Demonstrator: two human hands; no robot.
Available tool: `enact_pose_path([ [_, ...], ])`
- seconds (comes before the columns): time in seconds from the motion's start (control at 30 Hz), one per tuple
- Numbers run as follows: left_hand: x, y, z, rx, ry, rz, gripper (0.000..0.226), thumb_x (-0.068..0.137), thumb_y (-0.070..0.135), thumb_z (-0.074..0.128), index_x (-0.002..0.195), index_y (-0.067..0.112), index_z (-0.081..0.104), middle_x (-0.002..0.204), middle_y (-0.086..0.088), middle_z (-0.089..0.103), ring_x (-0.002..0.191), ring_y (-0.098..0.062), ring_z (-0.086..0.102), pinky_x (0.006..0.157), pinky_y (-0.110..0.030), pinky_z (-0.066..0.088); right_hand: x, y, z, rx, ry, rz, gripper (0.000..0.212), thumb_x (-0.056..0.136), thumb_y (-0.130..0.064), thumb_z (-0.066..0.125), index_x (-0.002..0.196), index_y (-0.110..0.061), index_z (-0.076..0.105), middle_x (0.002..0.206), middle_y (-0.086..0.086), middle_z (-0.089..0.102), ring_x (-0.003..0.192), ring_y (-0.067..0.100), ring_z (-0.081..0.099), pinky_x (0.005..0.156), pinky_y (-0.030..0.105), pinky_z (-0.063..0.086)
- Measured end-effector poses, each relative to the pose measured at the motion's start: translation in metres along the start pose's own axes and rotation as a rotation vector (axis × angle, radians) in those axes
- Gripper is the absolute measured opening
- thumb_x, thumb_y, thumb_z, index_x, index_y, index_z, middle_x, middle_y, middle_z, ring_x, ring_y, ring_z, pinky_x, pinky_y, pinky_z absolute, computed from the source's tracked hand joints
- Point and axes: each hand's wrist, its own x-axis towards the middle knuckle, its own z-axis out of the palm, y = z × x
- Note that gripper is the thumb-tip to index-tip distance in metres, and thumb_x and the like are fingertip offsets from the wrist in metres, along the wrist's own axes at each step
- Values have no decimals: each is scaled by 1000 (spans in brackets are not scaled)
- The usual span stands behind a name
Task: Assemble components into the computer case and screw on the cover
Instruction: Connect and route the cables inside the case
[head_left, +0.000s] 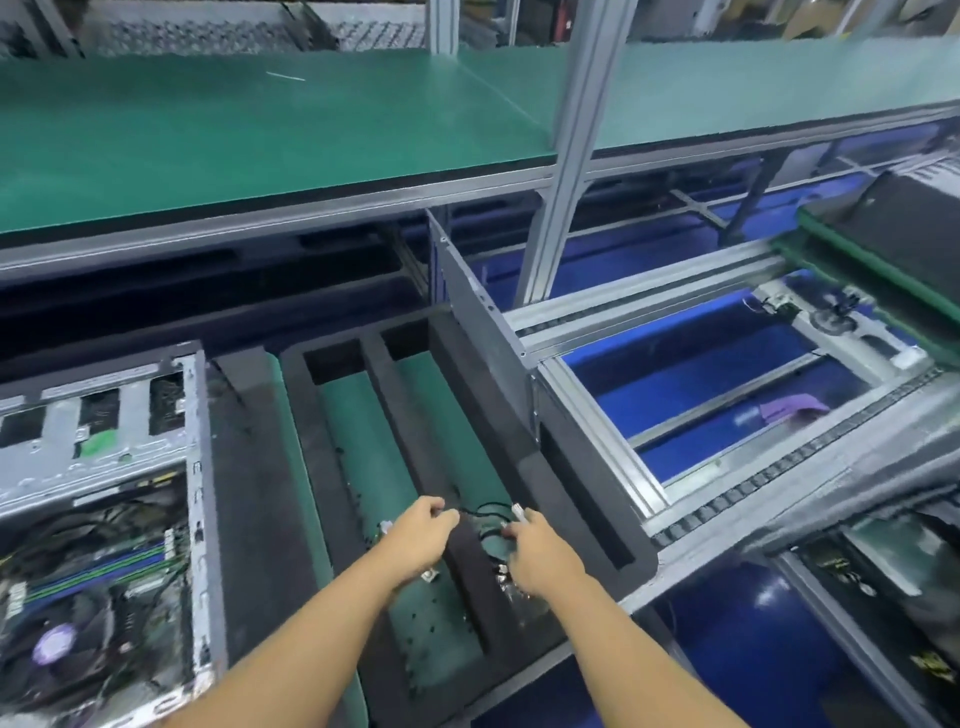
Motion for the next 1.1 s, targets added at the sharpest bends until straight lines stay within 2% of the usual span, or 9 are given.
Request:
enact_pose_path([
  [0.1, 5, 2, -1, -48, 18, -46, 37, 101, 35, 43, 135, 21, 49, 128, -7, 57, 115, -24, 55, 87, -28, 39, 16, 4, 6, -71, -65, 43, 55, 105, -20, 50, 157, -12, 33, 166, 7, 15, 127, 33, 57, 101, 41, 48],
  [0.17, 11, -1, -2, -55, 26, -62, 12, 101, 32, 43, 104, 27, 53, 104, -11, 59, 94, -30, 59, 77, -32, 40, 23, 4, 6, -92, -67, 68, 49, 106, -19, 49, 152, -8, 38, 156, 15, 31, 123, 36, 58, 99, 42, 48],
  [0.27, 14, -2, -3, -94, 45, -50, 29, 99, 25, 43, 72, 32, 35, 84, -8, 43, 72, -21, 37, 70, -32, 29, 27, 4, 0, -70, 22, 63, 33, 103, -13, 52, 136, -12, 55, 136, 13, 54, 111, 34, 63, 87, 38, 50],
  [0.37, 15, -2, -3, -152, 62, -56, 22, 96, 25, 46, 75, 31, 43, 90, -4, 50, 78, -18, 45, 74, -30, 35, 23, 0, -15, 31, 235, -23, 20, 104, -13, 47, 119, -20, 58, 117, 5, 56, 81, 25, 59, 71, 33, 45],
  [0.47, 17, -2, -4, -248, 65, -56, 25, 97, 29, 52, 121, 24, 56, 116, 3, 61, 104, -14, 59, 94, -33, 48, 13, -14, -40, 61, 446, -150, 22, 103, -8, 45, 117, -23, 53, 101, -5, 48, 59, 13, 43, 54, 30, 34],
  [0.57, 12, 6, -10, -353, 107, 55, 44, 95, 28, 62, 136, 32, 46, 132, 14, 55, 113, -6, 57, 94, -26, 47, -4, -39, -65, 123, 580, -370, 23, 105, -10, 45, 123, -23, 54, 106, -6, 56, 69, 18, 57, 59, 33, 45],
  [0.77, -11, 18, -44, -527, 232, 250, 17, 101, 23, 54, 112, 27, 67, 101, 15, 75, 101, -6, 68, 82, -28, 51, -34, -84, -92, 482, 652, -487, 21, 105, -18, 50, 123, -29, 53, 91, -19, 58, 81, 12, 60, 76, 38, 52],
  [0.93, -35, 3, -71, -343, 262, 352, 20, 97, 32, 58, 86, 30, 75, 92, 17, 74, 88, 6, 66, 80, -21, 47, -51, -107, -108, 511, 772, -626, 23, 105, -12, 52, 121, -18, 66, 105, -16, 63, 93, 3, 59, 83, 17, 48],
  [1.1, -54, -12, -89, -377, 394, 488, 19, 97, 31, 57, 85, 32, 71, 85, 9, 74, 80, -11, 67, 73, -27, 52, -69, -139, -113, 481, 883, -789, 26, 103, -2, 51, 121, -15, 65, 111, -4, 59, 94, 3, 55, 80, 5, 40],
])
